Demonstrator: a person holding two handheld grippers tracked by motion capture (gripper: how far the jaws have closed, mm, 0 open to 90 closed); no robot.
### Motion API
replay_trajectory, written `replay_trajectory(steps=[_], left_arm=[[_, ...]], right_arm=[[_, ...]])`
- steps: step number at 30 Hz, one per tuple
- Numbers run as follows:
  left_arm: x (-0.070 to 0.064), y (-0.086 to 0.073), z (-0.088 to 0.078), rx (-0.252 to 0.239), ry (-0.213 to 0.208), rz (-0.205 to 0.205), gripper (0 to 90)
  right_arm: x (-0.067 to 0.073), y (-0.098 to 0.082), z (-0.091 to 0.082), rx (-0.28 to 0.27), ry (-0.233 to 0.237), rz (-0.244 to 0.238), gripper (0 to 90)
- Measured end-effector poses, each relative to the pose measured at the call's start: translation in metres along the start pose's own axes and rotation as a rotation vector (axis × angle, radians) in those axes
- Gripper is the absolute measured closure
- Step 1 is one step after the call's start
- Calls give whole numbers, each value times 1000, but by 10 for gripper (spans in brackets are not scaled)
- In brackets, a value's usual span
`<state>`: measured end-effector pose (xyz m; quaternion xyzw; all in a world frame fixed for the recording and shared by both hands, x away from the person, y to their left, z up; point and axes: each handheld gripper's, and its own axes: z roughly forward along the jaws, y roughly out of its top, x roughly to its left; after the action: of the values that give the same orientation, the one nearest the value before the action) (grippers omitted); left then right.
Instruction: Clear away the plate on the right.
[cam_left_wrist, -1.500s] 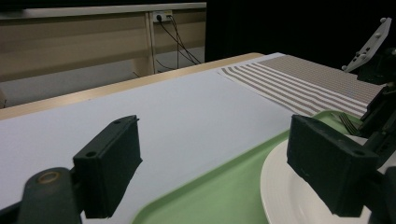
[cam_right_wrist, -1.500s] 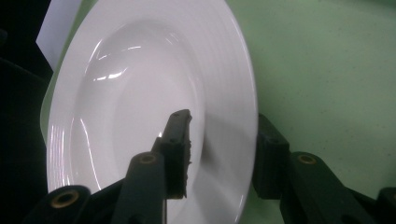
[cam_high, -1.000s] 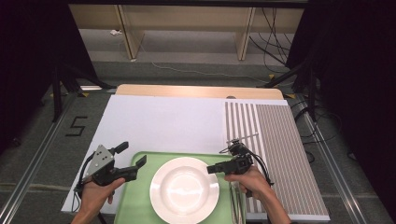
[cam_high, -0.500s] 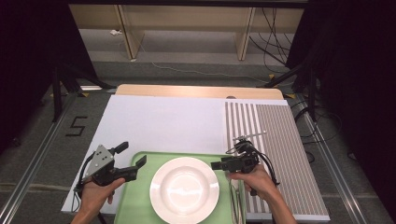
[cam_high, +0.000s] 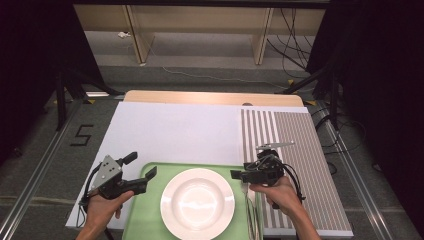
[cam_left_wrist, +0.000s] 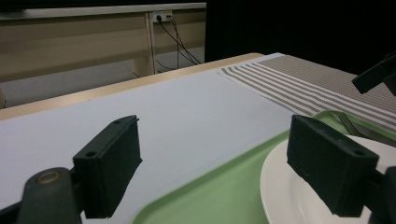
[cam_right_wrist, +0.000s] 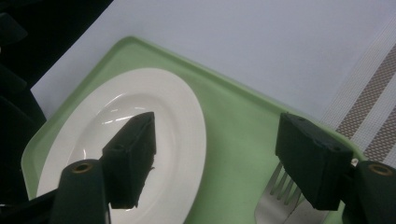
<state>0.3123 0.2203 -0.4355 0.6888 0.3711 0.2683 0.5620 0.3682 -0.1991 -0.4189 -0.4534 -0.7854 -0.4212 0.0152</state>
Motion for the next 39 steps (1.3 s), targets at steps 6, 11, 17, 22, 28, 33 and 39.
replay_trajectory(steps=[6,11,17,22,28,33,39], left_arm=[[0,0,-1,5,3,0,169],[0,0,-1,5,2,-1,169],[0,0,0,5,-2,0,169],[-1,0,0,10,-4,-2,168],[-1,0,0,13,-12,1,166],[-1,0,0,12,-13,1,166],[-2,0,0,11,-15,0,165]], right_arm=[[3,-2,-7,-75,-48,-30,274],[6,-4,-12,-119,-75,-59,269],[11,-6,-19,-155,-117,-84,257],[12,-9,-23,-213,-141,-101,245],[15,-15,-29,-246,-139,-104,223],[18,-20,-32,-274,-133,-116,221],[17,-26,-36,-306,-150,-132,222]])
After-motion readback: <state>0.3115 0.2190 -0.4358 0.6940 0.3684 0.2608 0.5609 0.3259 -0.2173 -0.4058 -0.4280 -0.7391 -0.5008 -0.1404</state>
